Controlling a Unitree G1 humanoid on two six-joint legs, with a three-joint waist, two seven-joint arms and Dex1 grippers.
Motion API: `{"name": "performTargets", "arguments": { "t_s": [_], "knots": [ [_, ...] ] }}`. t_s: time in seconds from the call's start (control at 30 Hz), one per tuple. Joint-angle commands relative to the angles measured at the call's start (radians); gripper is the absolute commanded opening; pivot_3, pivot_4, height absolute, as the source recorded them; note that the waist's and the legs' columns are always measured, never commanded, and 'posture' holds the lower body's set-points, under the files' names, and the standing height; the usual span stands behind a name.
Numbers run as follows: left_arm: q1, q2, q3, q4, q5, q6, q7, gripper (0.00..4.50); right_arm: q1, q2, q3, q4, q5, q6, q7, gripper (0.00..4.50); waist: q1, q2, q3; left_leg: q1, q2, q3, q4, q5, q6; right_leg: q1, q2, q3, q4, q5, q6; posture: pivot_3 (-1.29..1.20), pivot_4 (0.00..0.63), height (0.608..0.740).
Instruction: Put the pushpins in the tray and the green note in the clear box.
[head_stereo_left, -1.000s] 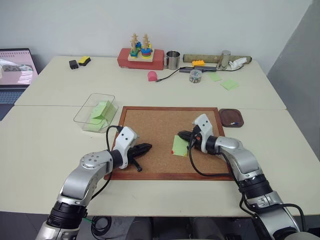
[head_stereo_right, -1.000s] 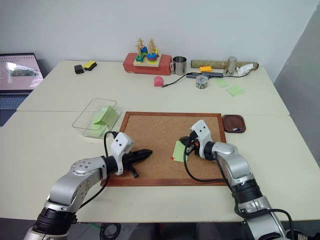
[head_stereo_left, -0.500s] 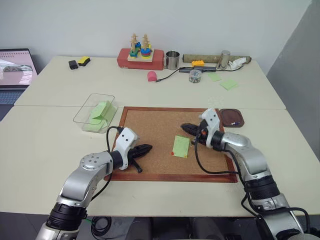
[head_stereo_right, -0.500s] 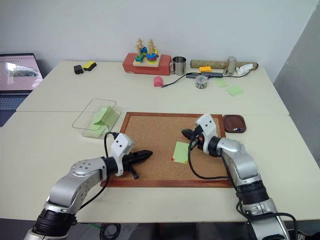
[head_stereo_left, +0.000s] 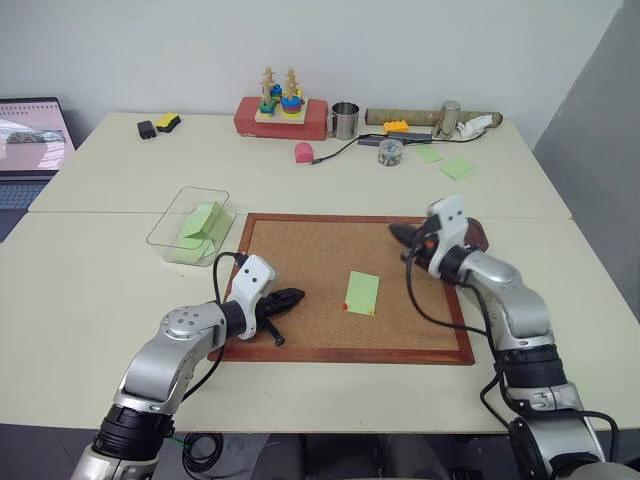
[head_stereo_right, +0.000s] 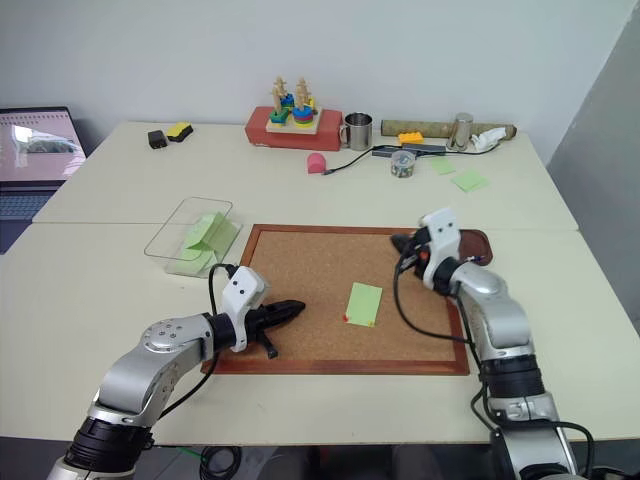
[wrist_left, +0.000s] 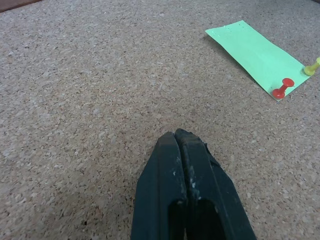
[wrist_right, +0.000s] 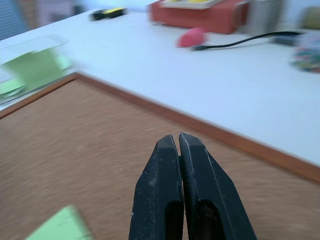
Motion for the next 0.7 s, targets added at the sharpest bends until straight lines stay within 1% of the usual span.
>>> {"name": "performTargets", "arguments": {
  "t_s": [0.03,0.13,0.27,0.7],
  "knots": [
    [0.028,0.013,-0.036,0.023,0.025,0.028,-0.011,0.0,-0.066,-0.037,-0.099,0.115,-0.039,-0.083,-0.113,0.0,0.0,0.0,0.0,0.0,0.0,0.0,0.0,0.0,0.0,0.0,0.0,0.0,0.0,0.0,0.0,0.0,0.15,0.74],
    [0.023,0.013,-0.037,0.028,0.029,0.024,-0.012,0.0,-0.111,-0.069,-0.142,0.241,-0.068,-0.127,-0.188,0.0,0.0,0.001,0.0,0.0,0.0,0.001,0.0,0.0,0.0,0.0,0.0,0.001,0.0,0.0,0.0,0.0,0.15,0.74],
    [0.018,0.013,-0.036,0.028,0.031,0.024,-0.015,0.0,-0.146,-0.077,-0.169,0.346,-0.058,-0.145,-0.204,0.0,-0.001,0.002,-0.001,0.001,0.0,0.002,0.0,0.0,0.0,0.0,0.0,0.002,0.0,0.0,0.0,0.0,0.15,0.74],
    [0.021,0.015,-0.03,0.021,0.038,0.026,-0.013,0.0,-0.147,-0.053,-0.198,0.436,-0.02,-0.127,-0.203,0.0,-0.002,0.002,-0.001,0.001,0.0,0.003,-0.001,0.0,0.0,0.0,0.0,0.003,0.0,0.0,0.0,0.0,0.15,0.74]
  ]
}}
